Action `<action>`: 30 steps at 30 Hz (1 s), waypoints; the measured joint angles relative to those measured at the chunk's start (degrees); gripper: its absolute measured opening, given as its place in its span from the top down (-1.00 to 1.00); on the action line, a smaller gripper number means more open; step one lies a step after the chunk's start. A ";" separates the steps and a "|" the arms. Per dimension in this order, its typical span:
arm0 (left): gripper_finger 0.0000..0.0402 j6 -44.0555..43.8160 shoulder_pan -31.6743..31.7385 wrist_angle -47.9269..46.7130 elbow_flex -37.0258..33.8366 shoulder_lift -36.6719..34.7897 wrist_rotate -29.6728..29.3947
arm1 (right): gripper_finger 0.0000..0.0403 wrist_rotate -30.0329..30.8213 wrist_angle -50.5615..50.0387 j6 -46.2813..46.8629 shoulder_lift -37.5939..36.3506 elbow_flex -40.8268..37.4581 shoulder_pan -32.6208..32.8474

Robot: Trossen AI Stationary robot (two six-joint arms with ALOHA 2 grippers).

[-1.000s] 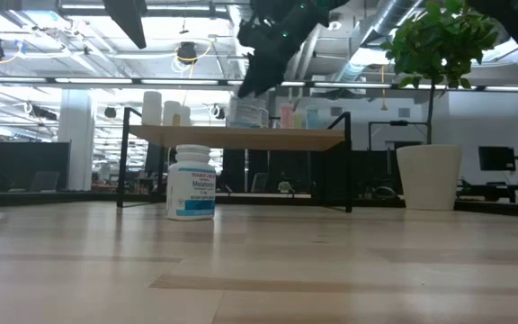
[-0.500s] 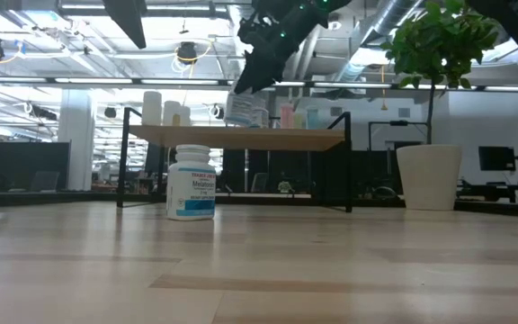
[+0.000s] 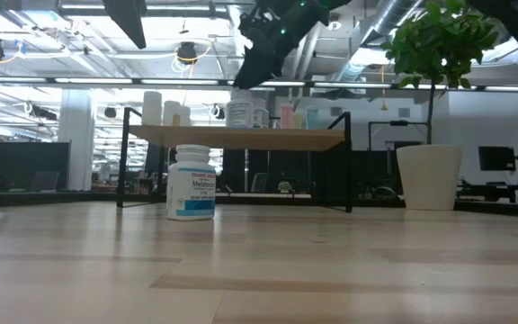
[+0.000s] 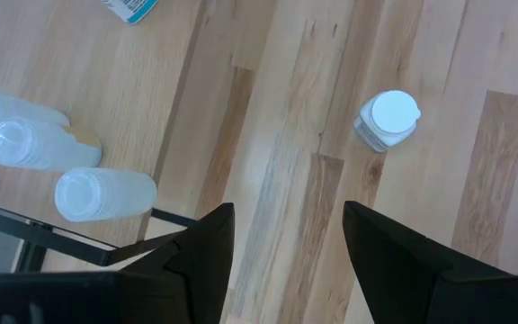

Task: Pick and place medicine bottles onto shelf by color
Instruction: Put the white pill bottle on the shelf

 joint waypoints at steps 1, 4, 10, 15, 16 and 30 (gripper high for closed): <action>0.02 0.00 0.00 0.00 0.00 0.00 -0.01 | -0.27 -0.02 0.43 -0.30 -0.12 0.39 0.00; 0.02 0.00 0.00 0.00 0.00 0.00 -0.02 | -0.27 0.02 -3.01 -0.40 -0.11 3.90 0.27; 0.02 0.02 0.00 0.00 0.00 0.00 0.00 | -0.27 0.04 -22.39 7.10 -0.10 15.84 1.63; 0.02 -0.17 0.00 0.57 0.00 0.00 0.55 | -0.27 0.11 -38.62 12.20 -2.45 20.72 1.84; 0.02 0.03 0.00 1.27 0.00 0.01 0.55 | -0.27 0.15 -41.62 12.73 -3.47 19.88 1.87; 0.02 -3.14 0.02 10.17 0.02 0.95 0.39 | -0.27 7.73 -48.64 26.92 -33.10 -11.36 13.84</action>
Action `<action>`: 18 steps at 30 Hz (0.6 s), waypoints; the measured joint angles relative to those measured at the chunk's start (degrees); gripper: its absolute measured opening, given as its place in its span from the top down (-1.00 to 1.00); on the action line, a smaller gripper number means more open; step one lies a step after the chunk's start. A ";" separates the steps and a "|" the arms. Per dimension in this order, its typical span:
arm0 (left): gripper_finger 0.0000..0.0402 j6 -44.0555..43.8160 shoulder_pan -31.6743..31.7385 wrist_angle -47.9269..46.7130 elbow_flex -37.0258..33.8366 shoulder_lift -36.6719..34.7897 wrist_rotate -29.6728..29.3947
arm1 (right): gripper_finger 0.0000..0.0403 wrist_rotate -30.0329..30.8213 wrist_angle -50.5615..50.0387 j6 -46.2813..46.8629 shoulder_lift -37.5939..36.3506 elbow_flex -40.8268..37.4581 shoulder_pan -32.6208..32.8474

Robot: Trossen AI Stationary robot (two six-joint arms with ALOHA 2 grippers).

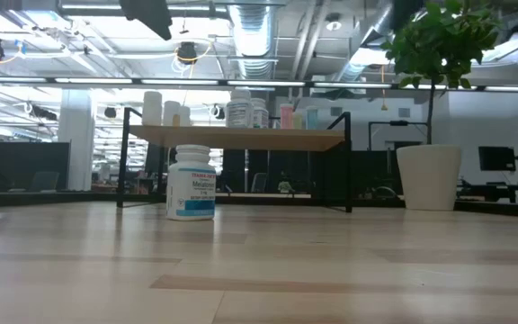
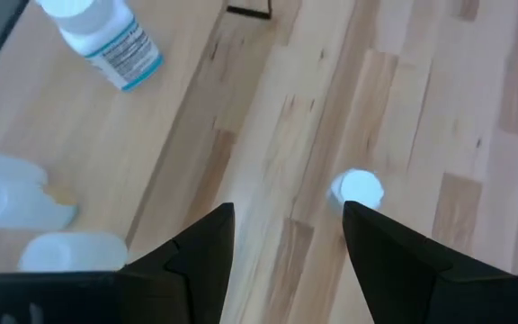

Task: Pick and place medicine bottles onto shelf by color
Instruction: Put the white pill bottle on the shelf

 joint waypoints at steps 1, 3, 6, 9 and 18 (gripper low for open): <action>0.02 -0.12 0.00 0.31 0.00 0.61 0.00 | -0.27 1.43 1.24 2.71 -3.13 -3.43 1.53; 0.02 -0.14 -0.02 0.25 0.00 2.44 0.02 | -0.27 4.03 4.48 8.71 -9.51 -10.46 5.16; 0.00 -0.10 -0.02 0.30 0.00 6.08 0.75 | -0.27 6.54 11.49 18.01 -17.68 -20.48 10.82; -0.06 1.24 -0.02 0.27 -0.04 10.22 2.54 | -0.27 8.09 19.46 23.22 -23.89 -28.75 16.33; -0.31 -4.66 -0.31 -2.04 -0.04 20.53 6.54 | -0.27 25.44 32.21 28.92 -32.77 -45.78 29.84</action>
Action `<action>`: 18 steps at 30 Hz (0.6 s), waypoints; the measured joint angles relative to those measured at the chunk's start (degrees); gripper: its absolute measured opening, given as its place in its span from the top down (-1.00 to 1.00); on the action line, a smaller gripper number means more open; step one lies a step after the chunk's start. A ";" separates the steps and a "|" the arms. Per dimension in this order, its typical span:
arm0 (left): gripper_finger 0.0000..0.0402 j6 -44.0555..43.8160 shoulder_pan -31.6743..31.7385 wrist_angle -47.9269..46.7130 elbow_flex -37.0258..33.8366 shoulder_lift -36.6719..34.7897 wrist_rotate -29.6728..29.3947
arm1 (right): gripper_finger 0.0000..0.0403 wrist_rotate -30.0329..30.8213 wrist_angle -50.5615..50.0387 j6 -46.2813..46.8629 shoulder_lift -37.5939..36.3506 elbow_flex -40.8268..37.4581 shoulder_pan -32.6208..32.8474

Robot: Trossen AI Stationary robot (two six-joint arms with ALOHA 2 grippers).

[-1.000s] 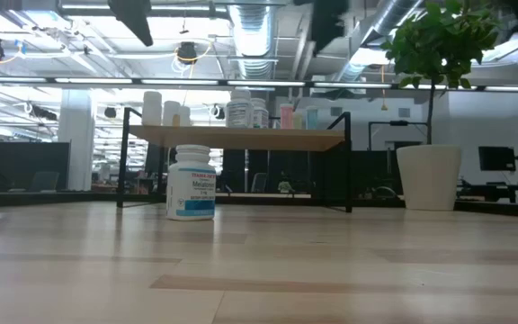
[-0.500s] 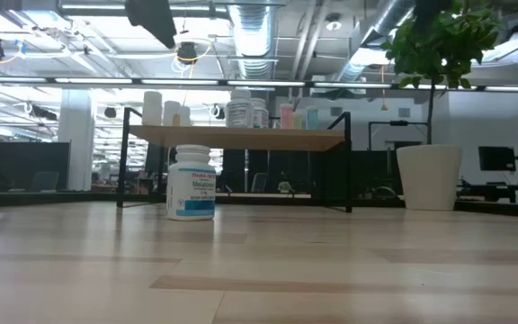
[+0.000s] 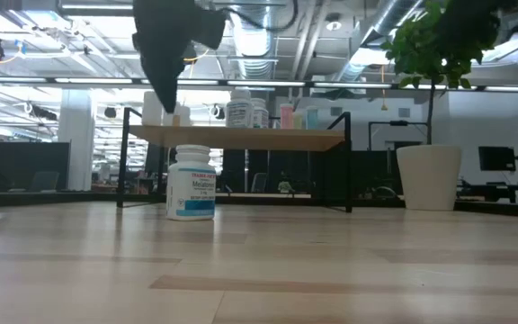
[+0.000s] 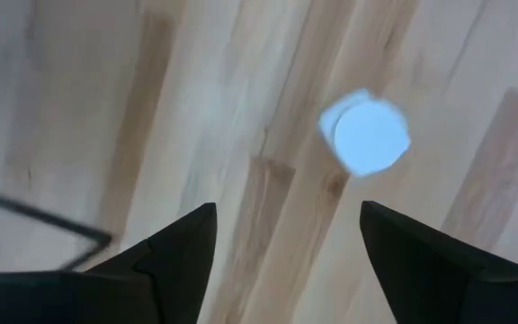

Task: Pick and place medicine bottles onto shelf by color
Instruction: Put the white pill bottle on the shelf

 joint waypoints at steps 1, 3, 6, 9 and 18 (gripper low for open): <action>-0.33 -0.70 -0.19 -0.56 0.00 0.74 0.00 | -0.27 1.50 0.15 0.65 -0.38 -1.47 1.20; -0.35 -1.50 -0.45 -1.68 0.00 1.76 0.09 | -0.27 4.58 2.95 1.92 -0.65 -4.54 3.31; -0.36 -2.51 -0.87 -2.16 0.00 2.15 0.63 | -0.27 7.38 6.60 3.07 -0.56 -8.62 5.59; -0.36 -3.95 -1.36 -2.43 0.00 2.13 0.62 | -0.27 7.62 10.06 2.96 0.53 -12.05 6.31; -0.36 -11.31 -2.79 -2.52 0.00 2.13 -0.97 | -0.27 15.63 6.29 2.13 4.25 -16.86 6.94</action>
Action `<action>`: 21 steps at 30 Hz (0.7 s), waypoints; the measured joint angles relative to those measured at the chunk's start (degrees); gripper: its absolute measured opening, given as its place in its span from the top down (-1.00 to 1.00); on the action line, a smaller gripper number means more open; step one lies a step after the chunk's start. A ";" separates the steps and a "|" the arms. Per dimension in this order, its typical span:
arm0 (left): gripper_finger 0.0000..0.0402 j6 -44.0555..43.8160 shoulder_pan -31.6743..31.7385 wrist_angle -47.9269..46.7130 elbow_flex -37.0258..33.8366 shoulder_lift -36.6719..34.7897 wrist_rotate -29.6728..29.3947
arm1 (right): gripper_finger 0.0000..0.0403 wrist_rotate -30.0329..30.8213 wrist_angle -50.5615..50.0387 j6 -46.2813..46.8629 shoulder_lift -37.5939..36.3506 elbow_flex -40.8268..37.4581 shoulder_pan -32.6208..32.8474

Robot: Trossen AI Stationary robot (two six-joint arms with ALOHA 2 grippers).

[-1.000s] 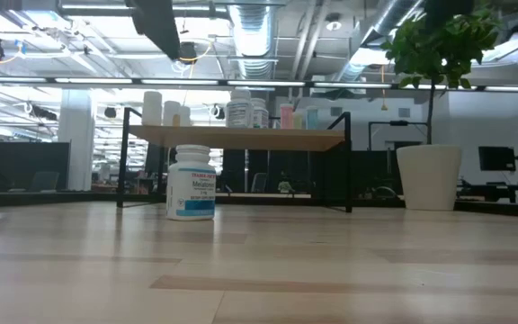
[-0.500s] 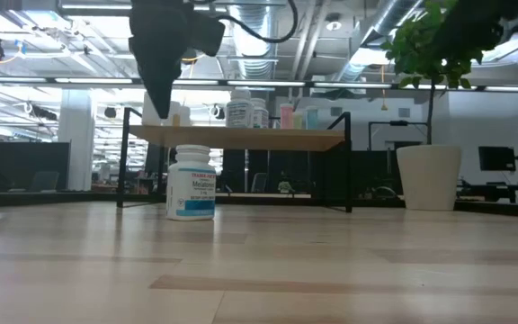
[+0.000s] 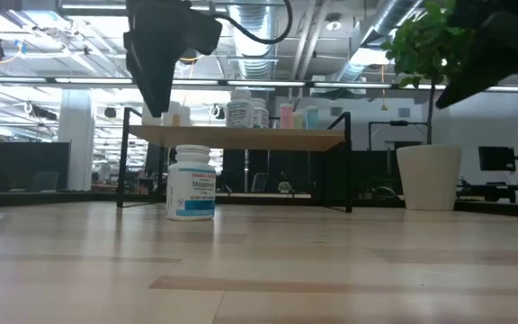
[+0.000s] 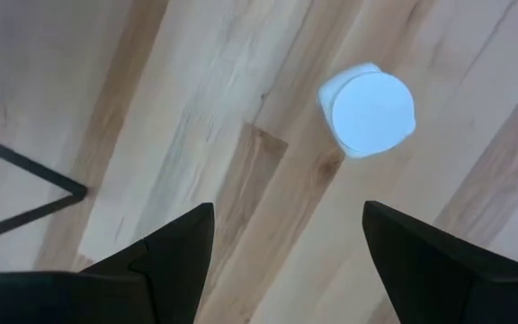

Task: Pick and place medicine bottles onto shelf by color
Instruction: Put the white pill bottle on the shelf

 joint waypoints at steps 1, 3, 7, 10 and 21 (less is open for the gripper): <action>-0.36 -0.65 -0.06 0.02 0.00 0.00 -0.48 | -0.27 1.28 -1.93 1.15 -1.13 0.00 0.53; -0.36 -1.52 -0.09 0.28 0.00 0.00 -1.50 | -0.27 2.46 -4.27 2.46 -4.70 0.00 2.03; -0.36 -2.74 -0.07 2.91 0.00 0.00 -2.39 | -0.27 3.31 0.32 -0.60 -14.06 -1.34 6.62; -0.36 -2.81 -0.07 5.22 0.00 -0.02 -2.70 | -0.27 3.09 12.03 -7.42 -22.28 -8.20 8.80; -0.36 -4.60 -0.07 8.81 0.00 -0.02 -2.81 | -0.27 -14.63 51.31 -35.00 -44.91 -30.93 2.01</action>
